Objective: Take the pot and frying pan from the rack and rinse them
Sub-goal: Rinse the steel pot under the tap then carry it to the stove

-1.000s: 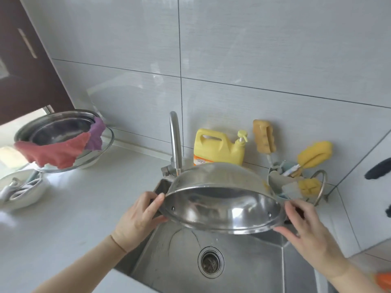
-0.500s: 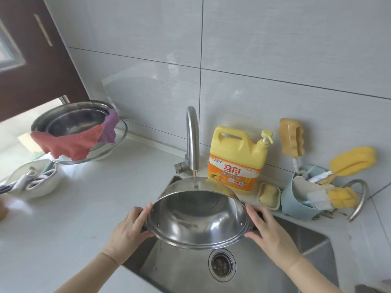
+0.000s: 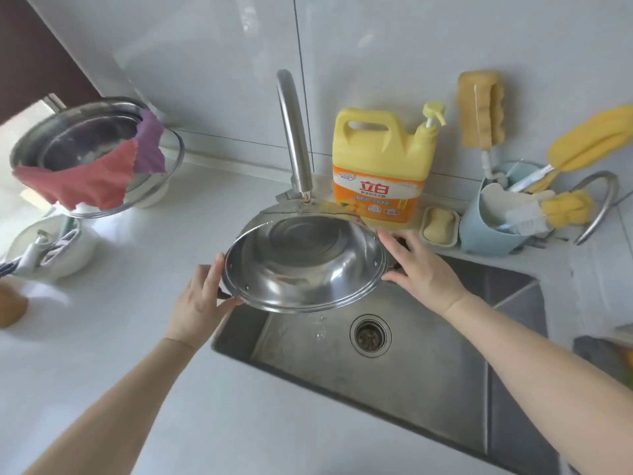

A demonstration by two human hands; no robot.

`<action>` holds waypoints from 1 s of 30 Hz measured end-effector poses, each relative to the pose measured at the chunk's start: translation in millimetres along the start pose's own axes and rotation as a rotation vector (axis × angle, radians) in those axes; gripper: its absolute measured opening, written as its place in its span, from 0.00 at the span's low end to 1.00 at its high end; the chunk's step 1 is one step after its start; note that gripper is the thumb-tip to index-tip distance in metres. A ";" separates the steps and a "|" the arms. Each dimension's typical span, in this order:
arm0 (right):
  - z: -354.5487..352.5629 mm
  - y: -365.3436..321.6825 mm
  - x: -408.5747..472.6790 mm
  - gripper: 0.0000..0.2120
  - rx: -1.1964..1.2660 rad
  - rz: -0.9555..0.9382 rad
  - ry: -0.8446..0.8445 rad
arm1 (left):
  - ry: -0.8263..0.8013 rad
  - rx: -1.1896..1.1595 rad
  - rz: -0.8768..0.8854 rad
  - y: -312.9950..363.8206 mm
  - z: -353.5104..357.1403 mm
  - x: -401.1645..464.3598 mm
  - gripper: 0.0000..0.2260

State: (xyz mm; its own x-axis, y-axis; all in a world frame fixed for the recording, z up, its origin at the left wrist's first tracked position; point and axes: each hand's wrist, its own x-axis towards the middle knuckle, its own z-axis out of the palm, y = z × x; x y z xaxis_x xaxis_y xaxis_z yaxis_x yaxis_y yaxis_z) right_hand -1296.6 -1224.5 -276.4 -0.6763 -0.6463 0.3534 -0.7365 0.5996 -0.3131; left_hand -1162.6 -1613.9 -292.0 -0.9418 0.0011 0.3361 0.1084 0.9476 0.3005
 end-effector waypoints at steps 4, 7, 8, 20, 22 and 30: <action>4.1 5.7 -6.5 0.53 0.012 -0.009 0.031 | -0.006 -0.006 0.039 3.7 1.7 3.3 0.49; 3.4 8.6 -12.1 0.55 0.013 -0.007 0.055 | -0.006 -0.011 0.077 5.9 5.8 7.6 0.52; 2.5 10.1 -14.1 0.56 0.014 0.001 0.060 | -0.006 -0.013 0.084 6.8 7.6 10.0 0.51; -24.9 36.2 -42.6 0.63 -0.042 0.129 0.045 | 0.009 -0.050 0.200 43.7 33.1 41.9 0.62; -25.2 35.4 -38.9 0.60 -0.055 0.120 0.044 | -0.003 -0.062 0.167 42.3 32.9 39.9 0.62; 4.5 11.1 -3.6 0.54 0.012 0.029 -0.027 | 0.013 -0.067 0.049 0.1 12.4 4.3 0.47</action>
State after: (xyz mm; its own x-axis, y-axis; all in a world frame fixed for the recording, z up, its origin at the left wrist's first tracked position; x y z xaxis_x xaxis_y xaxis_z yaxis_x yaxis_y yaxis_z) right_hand -1302.5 -1217.6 -285.1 -0.6976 -0.6410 0.3201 -0.7163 0.6128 -0.3338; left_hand -1170.6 -1609.8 -301.5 -0.9307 0.0427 0.3633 0.1761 0.9229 0.3425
